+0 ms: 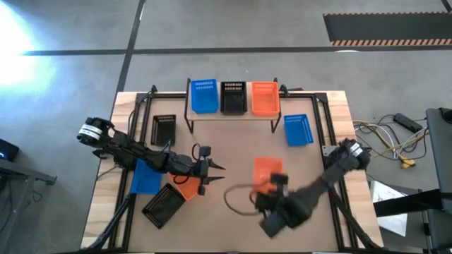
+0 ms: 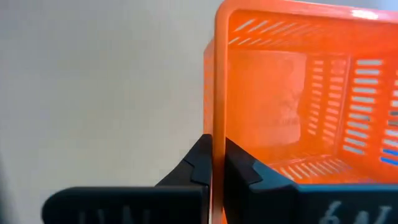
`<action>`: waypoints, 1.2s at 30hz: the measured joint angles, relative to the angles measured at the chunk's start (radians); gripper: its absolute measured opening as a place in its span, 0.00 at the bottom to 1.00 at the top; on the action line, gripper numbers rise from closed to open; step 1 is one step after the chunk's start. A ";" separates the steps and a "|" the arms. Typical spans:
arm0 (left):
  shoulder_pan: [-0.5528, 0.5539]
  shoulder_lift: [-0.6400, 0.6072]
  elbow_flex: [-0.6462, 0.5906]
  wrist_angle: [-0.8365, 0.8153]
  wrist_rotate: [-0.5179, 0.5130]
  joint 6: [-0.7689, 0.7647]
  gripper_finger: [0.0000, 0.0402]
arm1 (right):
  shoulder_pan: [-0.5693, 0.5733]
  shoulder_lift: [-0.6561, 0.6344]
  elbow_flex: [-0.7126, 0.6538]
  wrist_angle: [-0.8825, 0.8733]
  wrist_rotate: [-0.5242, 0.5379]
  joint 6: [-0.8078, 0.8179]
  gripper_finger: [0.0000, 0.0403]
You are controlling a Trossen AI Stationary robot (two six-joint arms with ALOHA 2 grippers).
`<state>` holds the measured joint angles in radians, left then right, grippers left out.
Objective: Stack baskets on shelf by color
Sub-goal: Stack the right orange bin on top of the orange bin on the shelf
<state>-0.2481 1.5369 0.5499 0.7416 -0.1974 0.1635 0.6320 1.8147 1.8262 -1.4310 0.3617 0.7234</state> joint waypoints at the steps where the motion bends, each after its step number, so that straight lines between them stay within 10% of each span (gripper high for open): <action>1: 0.000 0.006 -0.001 -0.002 0.000 0.000 0.32 | -0.033 -0.009 0.030 -0.035 0.025 -0.069 0.02; 16: 0.000 0.072 0.007 0.015 -0.002 -0.010 0.32 | -0.752 -0.187 0.170 -0.131 0.100 -1.063 0.02; 23: 0.000 0.072 0.007 0.016 -0.002 -0.051 0.32 | -0.982 -0.174 0.162 -0.123 -0.108 -1.124 0.02; 36: 0.000 0.071 0.007 0.015 -0.002 -0.055 0.32 | -1.024 -0.142 0.143 -0.097 -0.184 -1.102 0.02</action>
<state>-0.2481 1.6081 0.5568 0.7568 -0.1997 0.1081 -0.3916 1.6724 1.9693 -1.5279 0.1781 -0.3785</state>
